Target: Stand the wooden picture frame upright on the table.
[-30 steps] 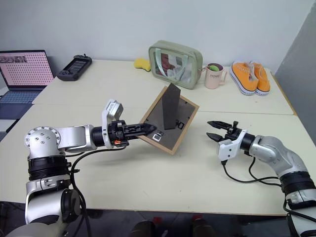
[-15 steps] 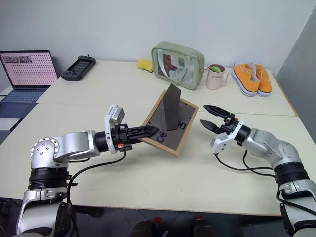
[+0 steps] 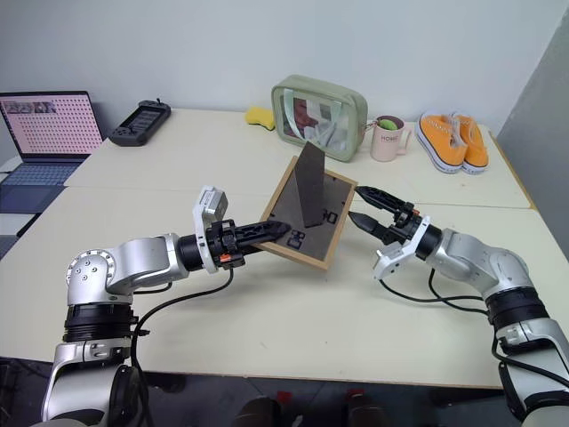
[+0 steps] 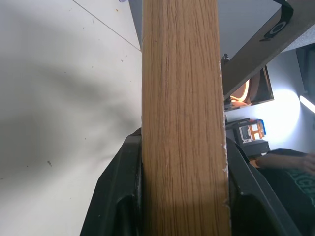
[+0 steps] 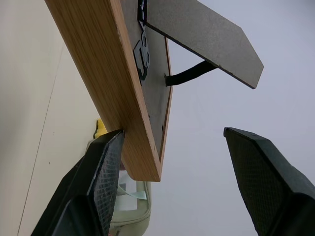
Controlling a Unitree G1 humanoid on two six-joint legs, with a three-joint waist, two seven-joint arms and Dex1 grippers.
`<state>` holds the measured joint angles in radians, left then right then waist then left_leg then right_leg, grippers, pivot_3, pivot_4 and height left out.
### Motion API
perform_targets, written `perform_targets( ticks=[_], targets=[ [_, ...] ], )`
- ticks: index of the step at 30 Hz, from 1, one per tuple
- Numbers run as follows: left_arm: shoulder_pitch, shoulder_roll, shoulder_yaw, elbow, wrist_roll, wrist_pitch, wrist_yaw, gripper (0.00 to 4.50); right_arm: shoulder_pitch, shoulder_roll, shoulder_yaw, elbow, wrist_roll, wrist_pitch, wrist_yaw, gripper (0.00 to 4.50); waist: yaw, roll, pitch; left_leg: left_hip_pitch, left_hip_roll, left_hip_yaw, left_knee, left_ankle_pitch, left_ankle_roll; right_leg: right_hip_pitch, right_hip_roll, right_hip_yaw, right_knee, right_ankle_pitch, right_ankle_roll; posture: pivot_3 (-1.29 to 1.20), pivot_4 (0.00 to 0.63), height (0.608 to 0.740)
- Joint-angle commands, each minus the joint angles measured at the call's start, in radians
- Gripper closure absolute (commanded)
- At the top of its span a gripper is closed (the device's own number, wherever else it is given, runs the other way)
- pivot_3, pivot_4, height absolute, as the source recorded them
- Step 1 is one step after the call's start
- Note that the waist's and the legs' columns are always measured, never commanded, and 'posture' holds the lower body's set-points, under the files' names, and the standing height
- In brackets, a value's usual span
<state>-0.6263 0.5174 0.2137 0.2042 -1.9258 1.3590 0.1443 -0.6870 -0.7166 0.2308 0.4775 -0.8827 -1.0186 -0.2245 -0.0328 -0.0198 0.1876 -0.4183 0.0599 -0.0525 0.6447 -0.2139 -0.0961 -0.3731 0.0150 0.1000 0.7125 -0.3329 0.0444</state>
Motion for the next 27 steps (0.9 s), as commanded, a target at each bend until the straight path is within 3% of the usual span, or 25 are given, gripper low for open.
perform_targets(
  ticks=[1, 9, 21, 27],
  targets=[
    [-0.047, -0.014, 0.004, -0.023, -0.046, 0.024, -0.033, 3.21, -0.022, 0.01, 0.026, -0.003, -0.011, -0.017, -0.037, 1.08, 0.0, 0.0, 0.0, 0.0, 0.0, 0.0, 0.0, 0.0, 0.0, 0.0, 0.0, 0.0, 0.0, 0.0, 0.0, 0.0, 0.15, 0.74],
    [-0.055, -0.019, -0.012, -0.023, -0.046, 0.037, -0.046, 3.21, -0.08, -0.001, 0.133, 0.124, -0.145, -0.021, -0.181, 1.08, 0.0, 0.0, 0.0, 0.0, 0.0, 0.0, 0.0, 0.0, 0.0, 0.0, 0.0, 0.0, 0.0, 0.0, 0.0, 0.0, 0.15, 0.74],
    [-0.035, -0.02, -0.011, -0.017, -0.046, 0.038, -0.046, 3.21, -0.137, -0.014, 0.145, 0.163, -0.107, -0.037, -0.23, 1.08, -0.001, 0.0, 0.0, 0.0, 0.0, 0.0, 0.0, 0.0, 0.0, 0.0, 0.0, 0.0, 0.0, 0.0, 0.0, 0.0, 0.15, 0.74],
    [-0.037, -0.02, -0.007, -0.013, -0.046, 0.033, -0.039, 3.21, -0.135, -0.02, 0.15, 0.154, -0.108, -0.05, -0.239, 2.3, -0.001, 0.0, 0.0, 0.0, 0.0, 0.0, 0.0, 0.0, 0.0, 0.0, 0.0, 0.0, 0.0, 0.0, 0.0, 0.0, 0.15, 0.74]
  ],
)
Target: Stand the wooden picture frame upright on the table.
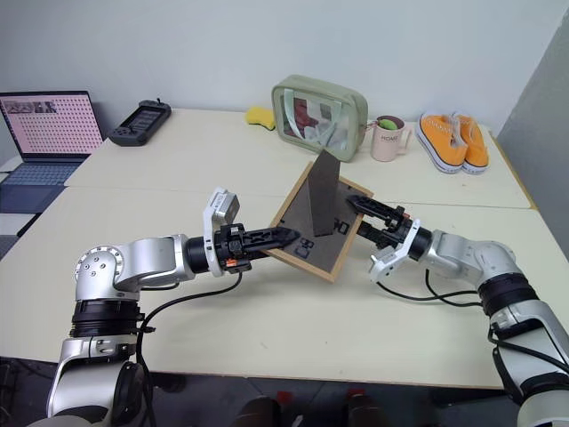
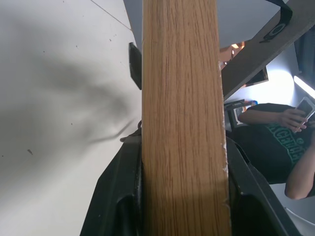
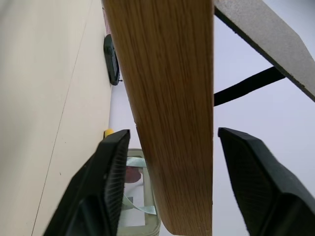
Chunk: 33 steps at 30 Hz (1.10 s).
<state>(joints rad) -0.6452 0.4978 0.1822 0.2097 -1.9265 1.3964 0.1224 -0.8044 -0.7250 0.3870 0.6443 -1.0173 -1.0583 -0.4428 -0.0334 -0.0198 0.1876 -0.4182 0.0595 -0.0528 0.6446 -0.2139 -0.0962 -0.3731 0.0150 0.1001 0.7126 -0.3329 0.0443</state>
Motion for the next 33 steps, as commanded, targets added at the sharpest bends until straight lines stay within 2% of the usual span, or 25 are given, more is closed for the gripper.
perform_targets(
  ticks=[1, 3, 5, 33],
  targets=[
    [-0.019, -0.001, 0.024, -0.018, -0.046, -0.005, -0.015, 3.21, -0.017, -0.011, -0.007, -0.014, 0.028, -0.012, -0.02, 2.58, 0.0, 0.0, 0.0, 0.0, 0.0, 0.0, 0.0, 0.0, 0.0, 0.0, 0.0, 0.0, 0.0, 0.0, 0.0, 0.0, 0.15, 0.74],
    [-0.02, -0.002, 0.024, -0.018, -0.046, -0.006, -0.015, 3.21, -0.017, -0.011, -0.007, -0.015, 0.029, -0.012, -0.021, 3.01, 0.0, 0.0, 0.0, 0.0, 0.0, 0.0, 0.0, 0.0, 0.0, 0.0, 0.0, 0.0, 0.0, 0.0, 0.0, 0.0, 0.15, 0.74],
    [-0.02, -0.001, 0.022, -0.018, -0.046, -0.005, -0.016, 3.21, -0.018, -0.011, -0.005, -0.015, 0.029, -0.012, -0.024, 3.15, 0.0, 0.0, 0.0, 0.0, 0.0, 0.0, 0.0, 0.0, 0.0, 0.0, 0.0, 0.0, 0.0, 0.0, 0.0, 0.0, 0.15, 0.74],
    [-0.015, 0.053, -0.012, -0.077, -0.046, -0.052, 0.002, 3.21, -0.013, -0.001, -0.001, -0.023, 0.038, 0.013, -0.019, 3.15, 0.0, 0.0, 0.0, 0.0, 0.0, 0.0, 0.0, 0.0, 0.0, 0.0, 0.0, 0.0, 0.0, 0.0, 0.0, 0.0, 0.15, 0.74]
  ],
)
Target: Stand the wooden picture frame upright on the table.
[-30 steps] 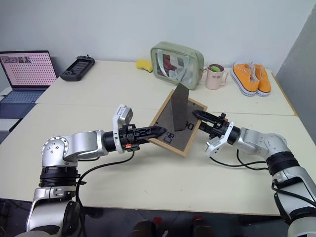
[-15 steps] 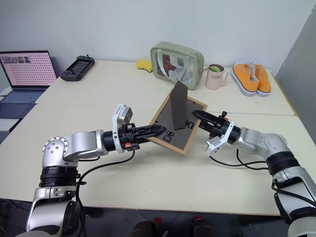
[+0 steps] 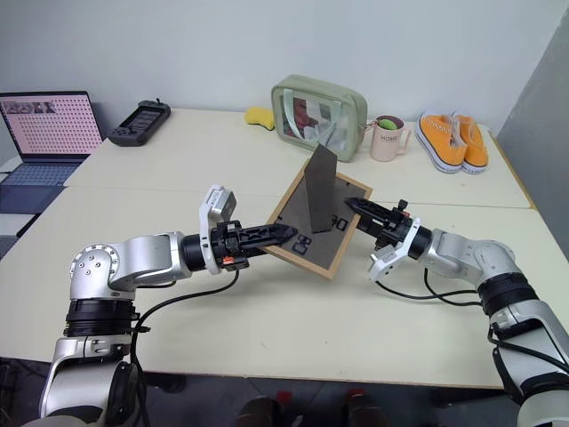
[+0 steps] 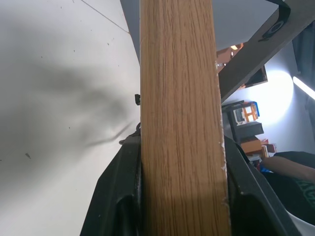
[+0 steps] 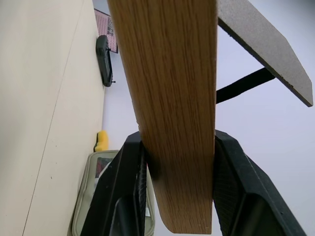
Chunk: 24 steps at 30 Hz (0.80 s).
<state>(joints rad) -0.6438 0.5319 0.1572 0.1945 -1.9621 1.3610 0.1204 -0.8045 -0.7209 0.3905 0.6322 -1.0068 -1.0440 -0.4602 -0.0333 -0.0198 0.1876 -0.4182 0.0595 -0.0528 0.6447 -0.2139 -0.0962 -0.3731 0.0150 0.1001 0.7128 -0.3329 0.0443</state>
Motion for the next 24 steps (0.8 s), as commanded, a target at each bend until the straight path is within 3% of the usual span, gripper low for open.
perform_targets(
  ticks=[1, 17, 19, 24],
  targets=[
    [-0.016, 0.019, 0.013, -0.062, -0.01, -0.018, 0.005, 3.21, -0.013, -0.005, -0.004, -0.012, 0.027, -0.001, -0.001, 3.15, 0.0, 0.0, 0.0, 0.0, 0.0, 0.0, 0.0, 0.0, 0.0, 0.0, 0.0, 0.0, 0.0, 0.0, 0.0, 0.0, 0.15, 0.74],
    [-0.014, 0.012, 0.022, -0.072, -0.01, -0.042, 0.034, 3.21, -0.016, -0.003, 0.001, -0.013, 0.035, 0.003, 0.008, 3.15, 0.0, 0.0, 0.0, 0.0, 0.0, 0.0, 0.0, 0.0, 0.0, 0.0, 0.0, 0.0, 0.0, 0.0, 0.0, 0.0, 0.15, 0.74],
    [-0.014, 0.013, 0.022, -0.077, -0.01, -0.041, 0.027, 2.5, -0.017, -0.001, 0.002, -0.011, 0.036, 0.003, 0.009, 3.15, 0.0, 0.0, 0.0, 0.0, 0.0, 0.0, 0.0, 0.0, 0.0, 0.0, 0.0, 0.0, 0.0, 0.0, 0.0, 0.0, 0.15, 0.74],
    [-0.009, 0.019, 0.019, -0.088, -0.01, -0.044, 0.02, 1.66, -0.02, 0.0, 0.006, -0.01, 0.038, 0.004, 0.011, 3.15, 0.0, 0.0, 0.0, 0.0, 0.0, 0.0, 0.0, 0.0, 0.0, 0.0, 0.0, 0.0, 0.0, 0.0, 0.0, 0.0, 0.15, 0.74]
  ],
)
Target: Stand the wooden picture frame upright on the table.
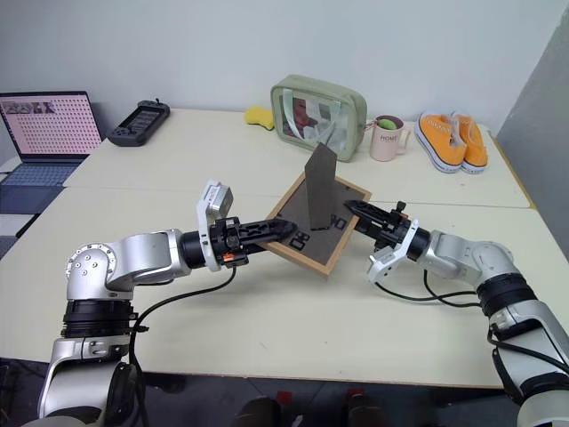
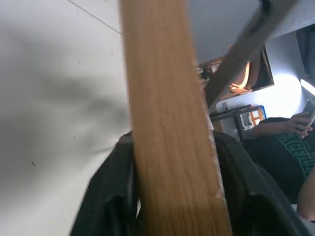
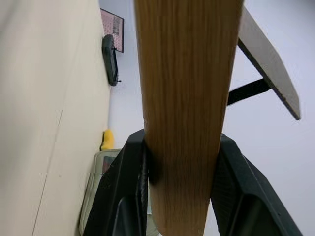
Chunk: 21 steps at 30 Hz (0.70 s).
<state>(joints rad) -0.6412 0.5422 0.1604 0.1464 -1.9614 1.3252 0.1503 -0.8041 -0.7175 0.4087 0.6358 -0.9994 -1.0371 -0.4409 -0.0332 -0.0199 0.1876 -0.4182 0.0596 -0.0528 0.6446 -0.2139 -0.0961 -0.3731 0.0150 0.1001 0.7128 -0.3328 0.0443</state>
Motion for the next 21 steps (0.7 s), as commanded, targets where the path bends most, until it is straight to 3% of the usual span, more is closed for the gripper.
perform_targets(
  ticks=[1, 7, 10, 14, 18, 21],
  targets=[
    [-0.011, 0.008, 0.016, -0.041, -0.011, -0.009, -0.01, 1.54, -0.021, -0.003, -0.012, -0.013, 0.03, -0.002, -0.008, 3.15, 0.0, 0.0, 0.0, 0.0, 0.0, 0.0, 0.0, 0.0, 0.0, 0.0, 0.0, 0.0, 0.0, 0.0, 0.0, 0.0, 0.15, 0.74],
    [0.0, 0.032, 0.01, -0.08, -0.011, -0.029, -0.009, 0.37, -0.021, -0.002, -0.01, -0.01, 0.035, -0.002, -0.007, 3.15, 0.0, 0.0, 0.0, 0.0, 0.0, 0.0, 0.0, 0.0, 0.0, 0.0, 0.0, 0.0, 0.0, 0.0, 0.0, 0.0, 0.15, 0.74],
    [0.01, 0.067, 0.007, -0.13, -0.011, -0.057, -0.017, 0.37, -0.021, 0.0, -0.01, -0.005, 0.043, -0.009, -0.004, 3.15, 0.0, 0.0, 0.0, 0.0, 0.0, 0.0, 0.0, 0.0, 0.0, 0.0, 0.0, 0.0, 0.0, 0.0, 0.0, 0.0, 0.15, 0.74],
    [0.042, 0.103, 0.068, -0.278, 0.198, -0.155, -0.116, 0.37, -0.029, 0.022, -0.016, 0.047, 0.135, -0.047, 0.062, 3.15, 0.0, 0.0, 0.0, 0.0, 0.0, 0.0, 0.0, 0.0, 0.0, 0.0, 0.0, 0.0, 0.0, 0.0, 0.0, 0.0, 0.15, 0.74],
    [0.152, 0.133, 0.132, -0.477, 0.394, -0.277, -0.239, 0.37, -0.031, 0.072, -0.012, 0.127, 0.377, -0.115, 0.24, 3.15, -0.008, 0.0, 0.0, 0.0, 0.001, 0.001, 0.0, 0.0, 0.0, 0.0, 0.0, 0.0, -0.001, 0.0, 0.0, 0.0, 0.15, 0.74],
    [0.247, 0.127, 0.175, -0.587, 0.455, -0.345, -0.282, 0.37, -0.022, 0.12, 0.01, 0.143, 0.603, -0.113, 0.437, 3.15, -0.012, 0.0, 0.0, 0.0, 0.001, 0.001, -0.001, 0.0, 0.0, 0.001, 0.0, 0.0, -0.001, 0.0, 0.0, 0.0, 0.15, 0.74]
  ],
)
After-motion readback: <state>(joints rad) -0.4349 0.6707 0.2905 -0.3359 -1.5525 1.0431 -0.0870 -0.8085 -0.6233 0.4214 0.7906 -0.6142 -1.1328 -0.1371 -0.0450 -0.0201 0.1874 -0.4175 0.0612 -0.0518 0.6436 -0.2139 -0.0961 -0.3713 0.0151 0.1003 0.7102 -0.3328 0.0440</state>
